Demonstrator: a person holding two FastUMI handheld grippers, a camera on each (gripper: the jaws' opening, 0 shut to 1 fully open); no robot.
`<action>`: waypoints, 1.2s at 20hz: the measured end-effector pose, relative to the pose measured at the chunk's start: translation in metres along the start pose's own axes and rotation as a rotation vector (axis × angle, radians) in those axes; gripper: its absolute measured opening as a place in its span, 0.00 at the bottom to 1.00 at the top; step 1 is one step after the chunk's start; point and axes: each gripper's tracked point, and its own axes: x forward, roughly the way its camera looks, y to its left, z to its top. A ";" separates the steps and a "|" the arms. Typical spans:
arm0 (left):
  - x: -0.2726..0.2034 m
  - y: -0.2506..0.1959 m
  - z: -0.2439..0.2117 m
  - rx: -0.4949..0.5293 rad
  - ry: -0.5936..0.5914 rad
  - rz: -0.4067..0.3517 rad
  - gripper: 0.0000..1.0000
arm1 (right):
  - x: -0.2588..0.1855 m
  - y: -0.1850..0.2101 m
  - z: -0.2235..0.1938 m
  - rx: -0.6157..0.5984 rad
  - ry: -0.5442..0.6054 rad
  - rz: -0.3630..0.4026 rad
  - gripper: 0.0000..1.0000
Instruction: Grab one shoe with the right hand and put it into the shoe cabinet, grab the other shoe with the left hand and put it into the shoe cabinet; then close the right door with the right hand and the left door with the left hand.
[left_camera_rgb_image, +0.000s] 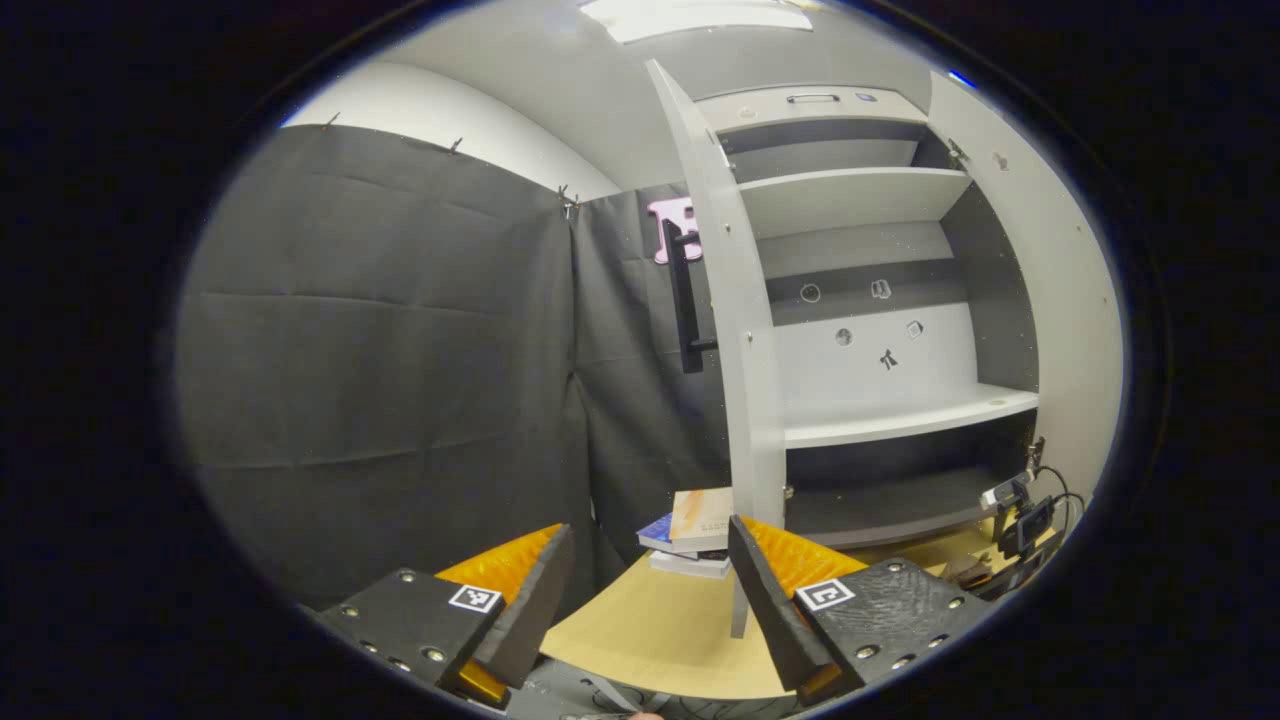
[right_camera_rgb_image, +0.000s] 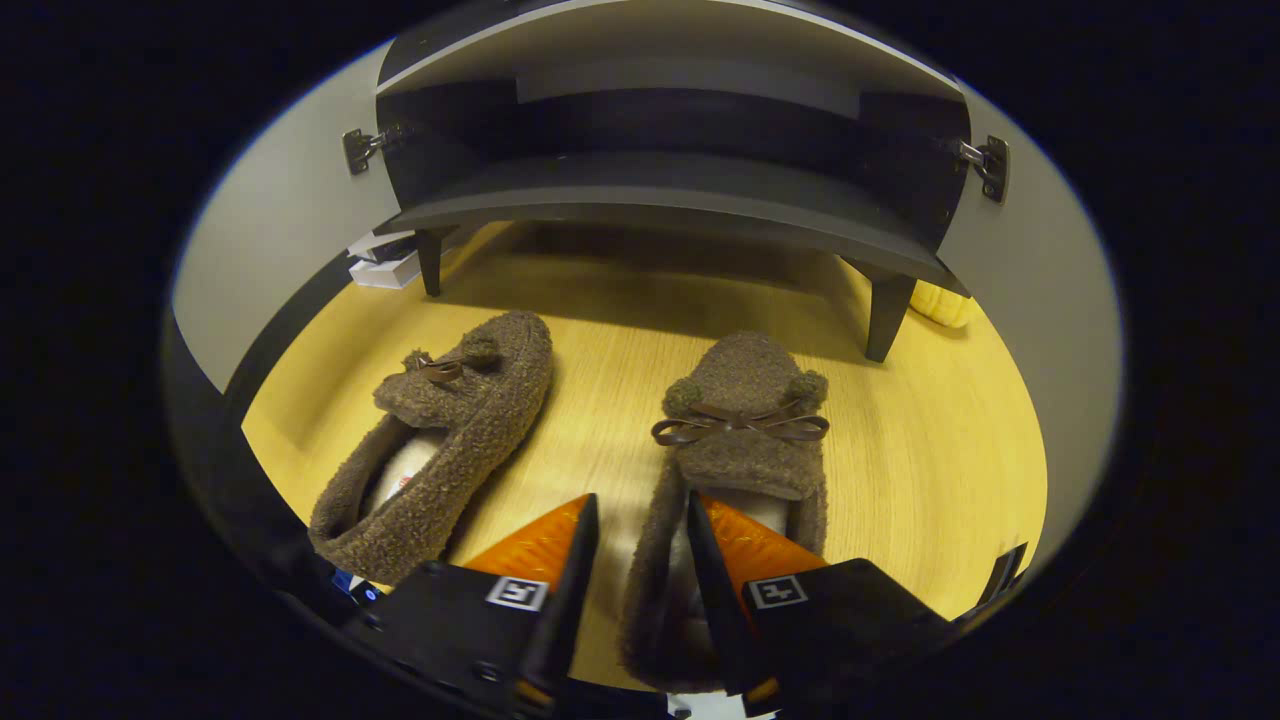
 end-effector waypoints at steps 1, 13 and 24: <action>0.000 0.000 0.000 -0.001 -0.002 -0.001 0.98 | -0.002 0.002 0.002 0.009 0.004 0.007 0.51; -0.005 -0.016 0.003 -0.016 -0.016 -0.047 0.98 | -0.021 -0.013 0.017 0.110 -0.043 0.050 0.00; -0.015 -0.044 0.022 -0.037 -0.069 -0.122 0.98 | -0.100 -0.010 0.071 0.167 -0.204 0.147 0.01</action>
